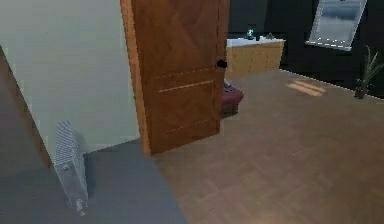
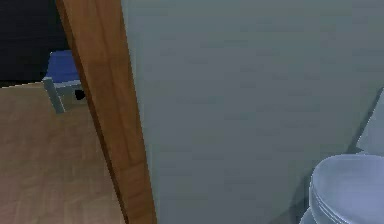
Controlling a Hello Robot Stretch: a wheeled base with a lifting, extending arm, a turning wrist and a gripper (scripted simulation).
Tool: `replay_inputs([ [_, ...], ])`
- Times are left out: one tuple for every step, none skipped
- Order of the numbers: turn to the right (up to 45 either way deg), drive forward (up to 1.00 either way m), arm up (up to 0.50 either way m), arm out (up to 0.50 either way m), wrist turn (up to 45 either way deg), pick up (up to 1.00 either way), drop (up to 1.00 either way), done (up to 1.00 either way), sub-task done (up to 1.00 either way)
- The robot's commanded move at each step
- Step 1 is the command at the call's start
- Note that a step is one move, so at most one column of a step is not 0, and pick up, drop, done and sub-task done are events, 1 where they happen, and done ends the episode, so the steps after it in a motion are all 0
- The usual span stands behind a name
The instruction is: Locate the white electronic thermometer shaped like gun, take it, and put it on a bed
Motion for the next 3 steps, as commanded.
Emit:
replay_inputs([
  [3.0, 0.0, 0.0, 0.0, 0.0, 0.0, 0.0, 0.0, 0.0],
  [0.0, 0.55, 0.0, 0.0, 0.0, 0.0, 0.0, 0.0, 0.0],
  [30.0, 0.0, 0.0, 0.0, 0.0, 0.0, 0.0, 0.0, 0.0],
])
